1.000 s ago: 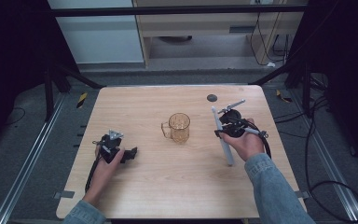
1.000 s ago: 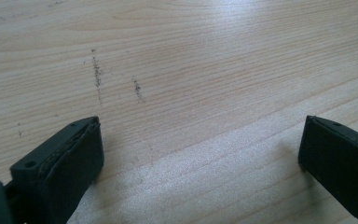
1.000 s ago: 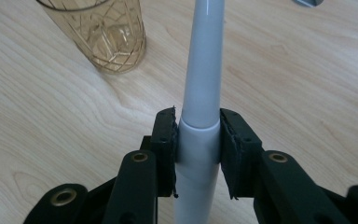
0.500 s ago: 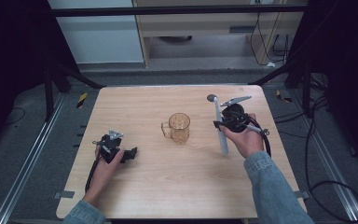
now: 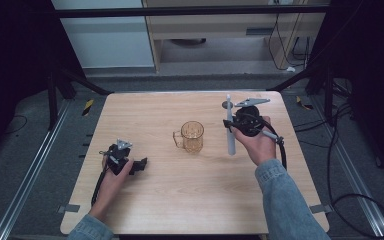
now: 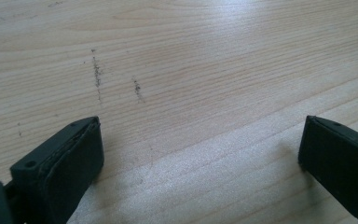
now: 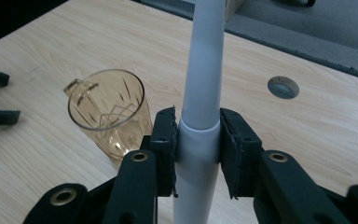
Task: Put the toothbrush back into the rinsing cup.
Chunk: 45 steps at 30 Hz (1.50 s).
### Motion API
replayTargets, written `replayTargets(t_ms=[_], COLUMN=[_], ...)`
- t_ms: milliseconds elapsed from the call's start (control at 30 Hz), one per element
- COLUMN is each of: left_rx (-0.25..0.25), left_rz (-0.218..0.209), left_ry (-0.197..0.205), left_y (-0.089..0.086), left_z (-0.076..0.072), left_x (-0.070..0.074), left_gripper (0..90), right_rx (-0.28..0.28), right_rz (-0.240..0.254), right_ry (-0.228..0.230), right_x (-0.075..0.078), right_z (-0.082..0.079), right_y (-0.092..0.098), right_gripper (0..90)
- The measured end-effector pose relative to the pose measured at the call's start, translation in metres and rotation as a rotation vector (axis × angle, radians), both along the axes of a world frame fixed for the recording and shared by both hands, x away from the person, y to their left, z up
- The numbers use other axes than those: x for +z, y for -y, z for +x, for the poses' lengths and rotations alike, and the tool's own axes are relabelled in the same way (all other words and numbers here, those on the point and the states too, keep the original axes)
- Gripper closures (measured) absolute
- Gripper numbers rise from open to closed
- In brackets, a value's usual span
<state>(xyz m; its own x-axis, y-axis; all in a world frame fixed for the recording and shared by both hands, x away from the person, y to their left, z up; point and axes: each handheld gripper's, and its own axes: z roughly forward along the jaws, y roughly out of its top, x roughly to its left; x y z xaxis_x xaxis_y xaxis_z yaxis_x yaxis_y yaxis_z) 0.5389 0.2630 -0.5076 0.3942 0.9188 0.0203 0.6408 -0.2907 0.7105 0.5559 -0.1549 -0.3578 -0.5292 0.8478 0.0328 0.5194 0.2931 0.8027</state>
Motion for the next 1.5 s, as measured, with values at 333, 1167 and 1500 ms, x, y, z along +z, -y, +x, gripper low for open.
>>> replayTargets(t_ms=[333,1167,1500], left_rx=[0.0,0.0,0.0], left_rz=[0.0,-0.001,-0.001], left_ry=[0.0,0.001,0.001], left_y=[0.0,0.0,0.0], left_z=[0.0,0.0,0.0], left_x=[0.0,0.0,0.0], left_gripper=[0.0,0.0,0.0], right_rx=[-0.01,-0.025,-0.012], right_rz=[0.065,0.144,0.17], right_ry=[0.065,0.196,0.232], right_x=[0.003,0.019,0.026], right_z=[0.001,-0.003,-0.005], right_y=[-0.01,-0.029,-0.036], right_gripper=[68.5,68.5,68.5])
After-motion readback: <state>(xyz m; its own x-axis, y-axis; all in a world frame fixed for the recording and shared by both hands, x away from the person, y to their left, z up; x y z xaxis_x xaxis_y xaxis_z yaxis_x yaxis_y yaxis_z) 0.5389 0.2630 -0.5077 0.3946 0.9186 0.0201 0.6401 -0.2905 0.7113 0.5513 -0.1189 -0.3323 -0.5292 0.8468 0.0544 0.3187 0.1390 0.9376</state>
